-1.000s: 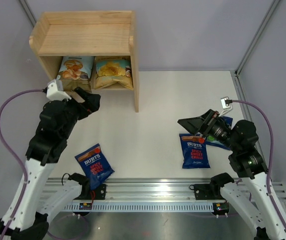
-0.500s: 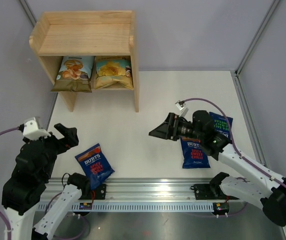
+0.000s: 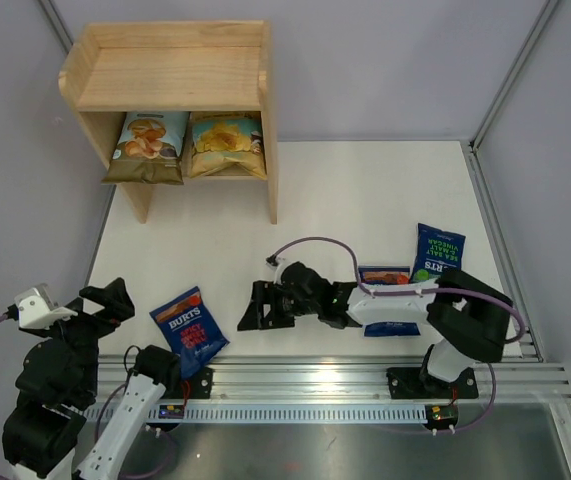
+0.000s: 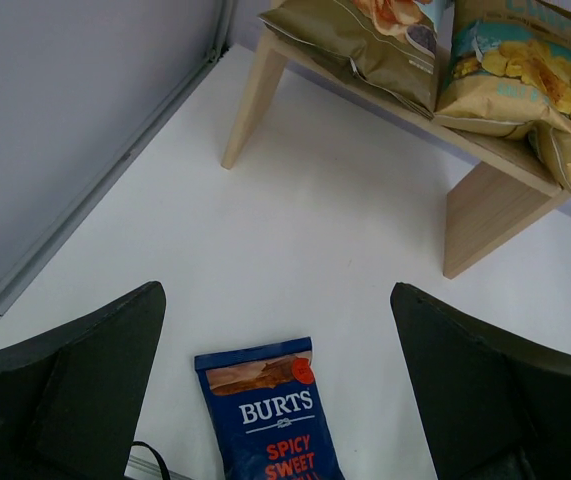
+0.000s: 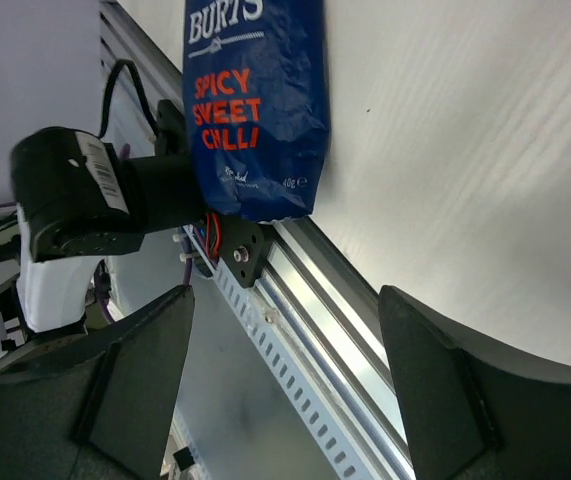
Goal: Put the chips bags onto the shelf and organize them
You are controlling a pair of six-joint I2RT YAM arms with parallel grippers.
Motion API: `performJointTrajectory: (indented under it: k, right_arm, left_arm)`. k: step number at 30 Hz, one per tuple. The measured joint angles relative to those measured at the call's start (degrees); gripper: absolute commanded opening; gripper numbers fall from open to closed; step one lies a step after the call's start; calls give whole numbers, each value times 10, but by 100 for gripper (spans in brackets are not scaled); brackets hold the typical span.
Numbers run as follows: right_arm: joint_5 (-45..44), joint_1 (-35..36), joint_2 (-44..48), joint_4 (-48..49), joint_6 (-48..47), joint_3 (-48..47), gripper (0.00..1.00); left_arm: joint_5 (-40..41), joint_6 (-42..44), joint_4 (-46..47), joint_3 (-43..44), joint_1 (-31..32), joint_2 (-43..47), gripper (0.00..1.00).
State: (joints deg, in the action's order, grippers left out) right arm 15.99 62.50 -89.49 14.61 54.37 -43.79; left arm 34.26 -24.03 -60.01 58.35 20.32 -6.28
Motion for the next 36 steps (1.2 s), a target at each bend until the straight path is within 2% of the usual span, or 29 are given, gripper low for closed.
performJointTrajectory:
  k: [4, 8, 16, 26, 31, 36]
  right_arm:
    - [-5, 44, -94, 33, 27, -45, 76]
    - [-6, 71, -170, 86, 66, -72, 76]
    - [-15, 77, -243, 148, 123, -103, 71]
    - [-25, 83, -297, 176, 164, -137, 42]
    - [-38, 83, -315, 177, 163, -150, 18]
    - [-62, 81, -310, 177, 134, -148, 4]
  left_arm:
    - [22, -3, 0, -5, 0, 17, 99]
    - [30, -3, 0, -7, 0, 20, 99]
    - [33, -2, 1, -8, 1, 20, 99]
    - [33, -2, 1, -8, 1, 20, 99]
    - [33, -2, 1, -8, 1, 20, 99]
    - [33, -2, 1, -8, 1, 20, 99]
